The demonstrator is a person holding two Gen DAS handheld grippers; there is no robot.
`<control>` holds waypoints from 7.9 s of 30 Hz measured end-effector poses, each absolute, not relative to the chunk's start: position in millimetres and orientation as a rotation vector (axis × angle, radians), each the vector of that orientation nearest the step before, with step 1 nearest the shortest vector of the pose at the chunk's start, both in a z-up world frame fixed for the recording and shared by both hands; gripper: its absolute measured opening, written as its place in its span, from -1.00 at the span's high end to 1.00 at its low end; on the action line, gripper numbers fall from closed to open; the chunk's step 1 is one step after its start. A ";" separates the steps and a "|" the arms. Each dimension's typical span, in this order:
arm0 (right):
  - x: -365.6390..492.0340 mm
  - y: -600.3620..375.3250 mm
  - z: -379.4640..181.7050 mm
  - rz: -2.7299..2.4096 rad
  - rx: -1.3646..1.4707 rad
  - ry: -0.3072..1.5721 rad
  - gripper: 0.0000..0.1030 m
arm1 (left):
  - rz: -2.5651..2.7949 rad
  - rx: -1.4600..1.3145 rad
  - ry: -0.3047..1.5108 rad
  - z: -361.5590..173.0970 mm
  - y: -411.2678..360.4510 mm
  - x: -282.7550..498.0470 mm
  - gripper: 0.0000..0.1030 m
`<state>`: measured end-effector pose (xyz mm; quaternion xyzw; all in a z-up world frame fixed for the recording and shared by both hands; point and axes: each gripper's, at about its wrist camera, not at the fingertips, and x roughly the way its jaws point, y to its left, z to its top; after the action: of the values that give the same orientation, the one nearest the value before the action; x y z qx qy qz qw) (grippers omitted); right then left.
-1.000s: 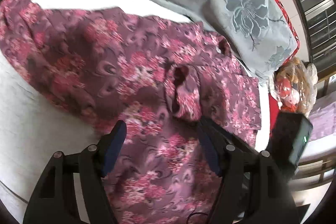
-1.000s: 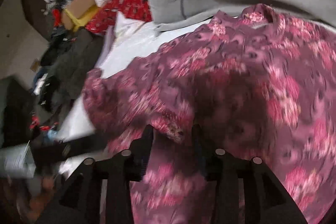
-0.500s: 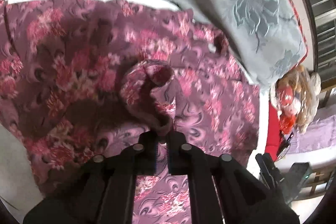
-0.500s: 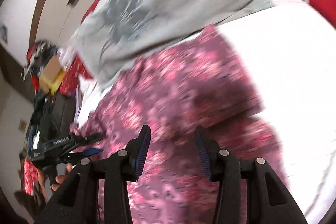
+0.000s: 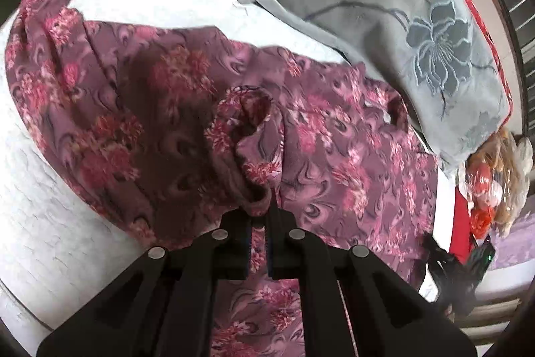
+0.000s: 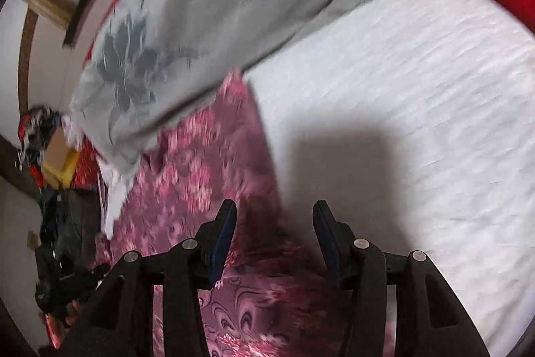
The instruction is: Fold small clothes
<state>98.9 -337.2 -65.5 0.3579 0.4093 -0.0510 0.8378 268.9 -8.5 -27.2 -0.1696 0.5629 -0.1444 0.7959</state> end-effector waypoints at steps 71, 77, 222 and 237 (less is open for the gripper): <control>158.8 -117.6 -34.4 0.157 0.417 0.846 0.17 | -0.085 -0.460 0.917 62.3 131.8 290.4 0.94; 121.0 -191.2 -33.1 -0.019 0.395 0.809 0.10 | -0.169 -0.360 0.919 76.6 66.9 275.8 0.94; -146.4 -306.0 -56.3 0.374 0.734 0.928 0.92 | -0.588 -0.477 1.343 -17.9 84.7 5.3 0.94; -21.8 -320.1 -2.6 0.363 0.834 0.711 0.92 | -0.533 -0.674 1.225 5.8 91.7 137.0 0.94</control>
<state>-21.8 -320.1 -2.6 0.3941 0.3361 0.1714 0.8381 137.0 91.7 5.8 -0.3064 0.5568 -0.2424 0.7331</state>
